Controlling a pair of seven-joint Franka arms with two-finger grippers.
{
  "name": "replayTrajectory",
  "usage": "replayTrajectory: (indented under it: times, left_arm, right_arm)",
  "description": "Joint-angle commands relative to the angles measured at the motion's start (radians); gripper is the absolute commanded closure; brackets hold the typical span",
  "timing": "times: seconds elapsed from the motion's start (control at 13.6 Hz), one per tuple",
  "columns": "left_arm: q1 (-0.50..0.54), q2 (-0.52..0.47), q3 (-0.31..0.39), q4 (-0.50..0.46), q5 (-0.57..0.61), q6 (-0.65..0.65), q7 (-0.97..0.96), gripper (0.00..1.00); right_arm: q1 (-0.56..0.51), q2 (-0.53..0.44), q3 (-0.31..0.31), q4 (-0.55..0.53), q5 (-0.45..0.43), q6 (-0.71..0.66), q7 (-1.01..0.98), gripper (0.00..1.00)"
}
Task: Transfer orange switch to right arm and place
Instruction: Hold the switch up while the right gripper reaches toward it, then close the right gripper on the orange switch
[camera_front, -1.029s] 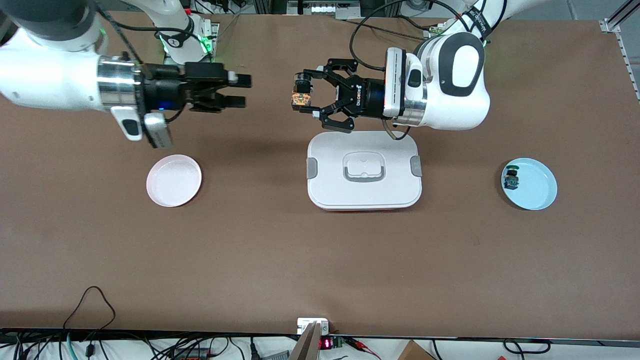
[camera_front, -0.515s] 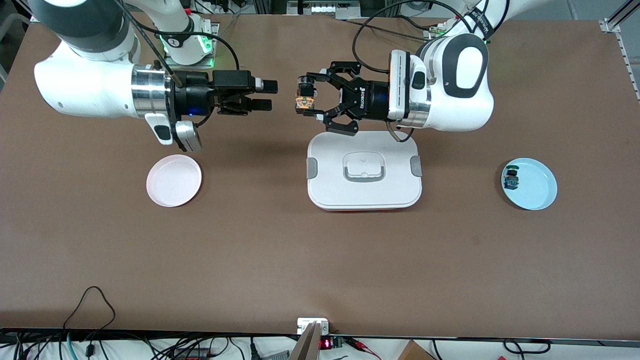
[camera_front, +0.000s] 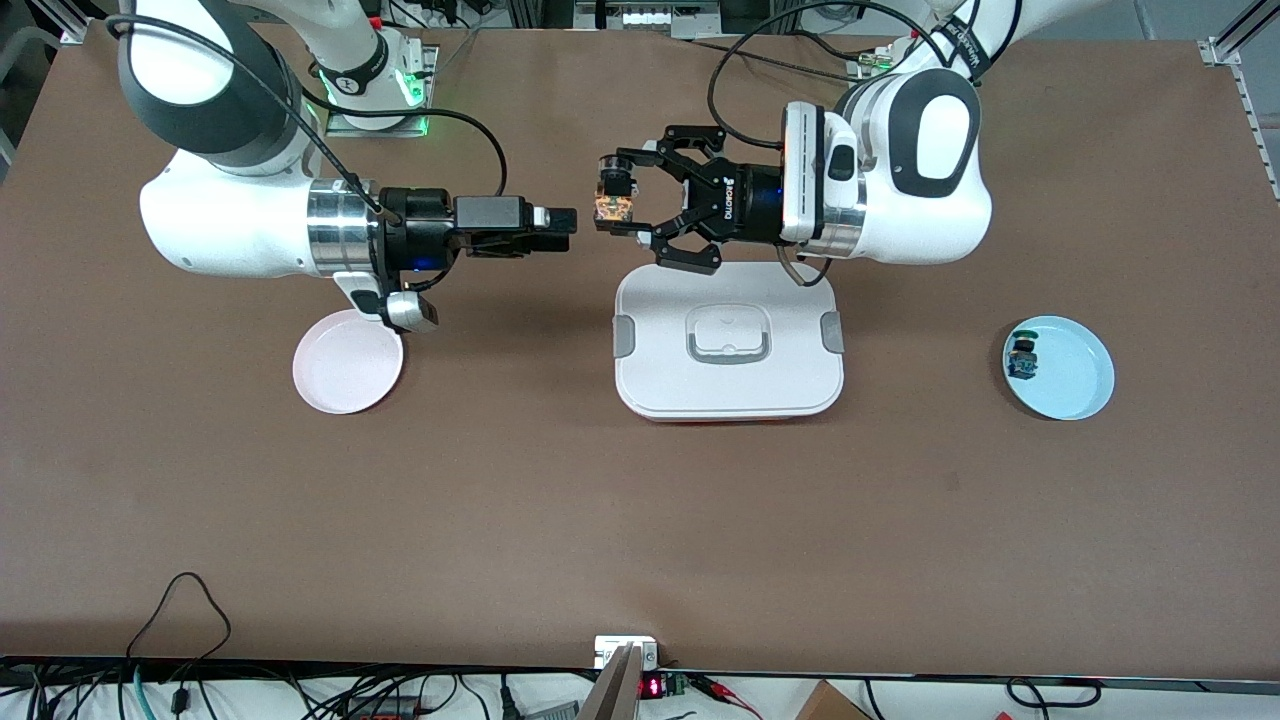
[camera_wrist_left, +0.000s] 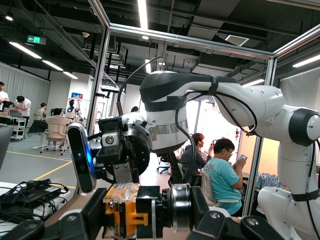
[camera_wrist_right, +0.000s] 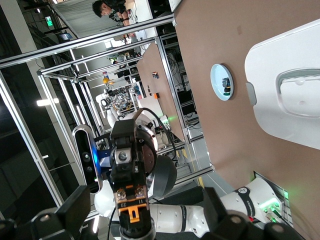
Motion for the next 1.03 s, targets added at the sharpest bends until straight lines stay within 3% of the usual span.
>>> replayTrajectory:
  times: [0.0, 0.66, 0.96]
  left_arm:
    - [0.029, -0.022, -0.021, -0.013, -0.033, 0.004, 0.028, 1.00]
    - [0.026, -0.022, -0.021, -0.010, -0.033, 0.004, 0.026, 1.00]
    - [0.028, -0.022, -0.021, -0.012, -0.033, 0.004, 0.028, 1.00]
  right_arm:
    - [0.057, -0.002, -0.003, 0.009, 0.087, 0.077, -0.007, 0.00]
    - [0.094, -0.008, -0.002, -0.002, 0.099, 0.072, -0.004, 0.01]
    - [0.088, -0.010, -0.002, -0.022, 0.099, -0.003, 0.004, 0.05]
